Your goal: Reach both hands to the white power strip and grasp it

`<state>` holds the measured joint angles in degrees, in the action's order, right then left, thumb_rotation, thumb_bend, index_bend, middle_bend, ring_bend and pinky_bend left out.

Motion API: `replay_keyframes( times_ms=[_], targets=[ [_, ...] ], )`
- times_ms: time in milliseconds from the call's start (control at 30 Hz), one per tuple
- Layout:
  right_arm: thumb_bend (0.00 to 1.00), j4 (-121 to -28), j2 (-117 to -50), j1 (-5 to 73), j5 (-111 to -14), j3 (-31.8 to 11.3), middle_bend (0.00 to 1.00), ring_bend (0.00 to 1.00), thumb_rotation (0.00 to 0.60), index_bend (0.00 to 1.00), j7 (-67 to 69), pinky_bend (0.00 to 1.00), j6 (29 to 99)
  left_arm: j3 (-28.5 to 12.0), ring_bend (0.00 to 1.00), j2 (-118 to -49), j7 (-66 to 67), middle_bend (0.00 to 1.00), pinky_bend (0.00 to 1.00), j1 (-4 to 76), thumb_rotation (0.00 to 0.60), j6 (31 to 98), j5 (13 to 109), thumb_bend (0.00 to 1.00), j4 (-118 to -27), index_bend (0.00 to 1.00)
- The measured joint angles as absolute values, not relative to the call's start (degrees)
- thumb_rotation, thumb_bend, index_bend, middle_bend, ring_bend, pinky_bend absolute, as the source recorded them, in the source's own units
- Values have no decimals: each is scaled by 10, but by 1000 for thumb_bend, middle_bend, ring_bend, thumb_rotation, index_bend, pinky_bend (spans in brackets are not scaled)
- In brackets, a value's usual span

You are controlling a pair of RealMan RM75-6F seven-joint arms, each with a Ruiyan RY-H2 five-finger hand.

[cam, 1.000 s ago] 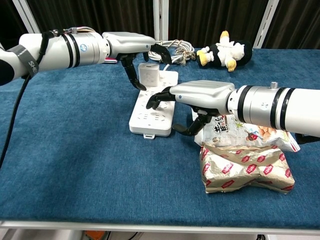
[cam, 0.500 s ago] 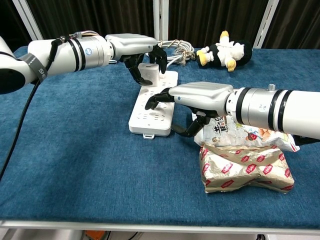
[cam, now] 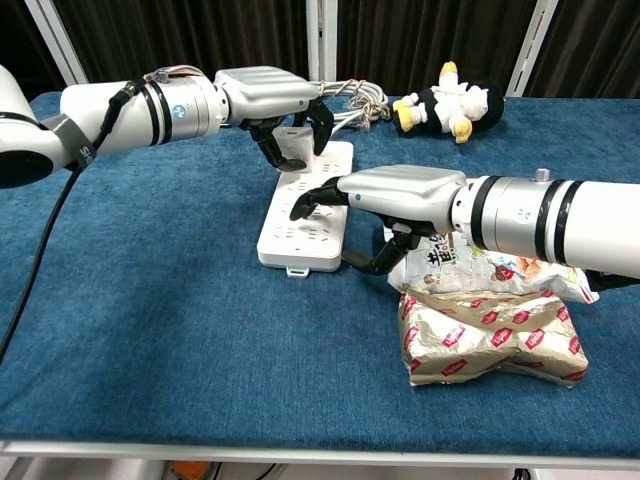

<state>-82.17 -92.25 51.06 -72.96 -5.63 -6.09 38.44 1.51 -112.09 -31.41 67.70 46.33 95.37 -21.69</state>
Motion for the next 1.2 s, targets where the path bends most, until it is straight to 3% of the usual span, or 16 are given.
replay_keyframes(
  times_ms=[200, 533, 1200],
  targets=[
    [491, -819, -925, 513, -727, -55, 200, 0, 600, 172, -61, 6, 381, 23, 674, -1130, -328, 668, 827, 675, 600, 479, 957, 457, -197, 594],
    [508, -818, -927, 515, -720, -52, 201, 0, 600, 176, -65, 8, 380, 22, 711, -1139, -375, 732, 848, 667, 600, 494, 947, 515, -187, 633],
    [509, -815, -931, 515, -710, -49, 202, 0, 600, 178, -66, 9, 379, 24, 715, -1152, -408, 741, 864, 653, 600, 521, 937, 522, -155, 652]
  ],
)
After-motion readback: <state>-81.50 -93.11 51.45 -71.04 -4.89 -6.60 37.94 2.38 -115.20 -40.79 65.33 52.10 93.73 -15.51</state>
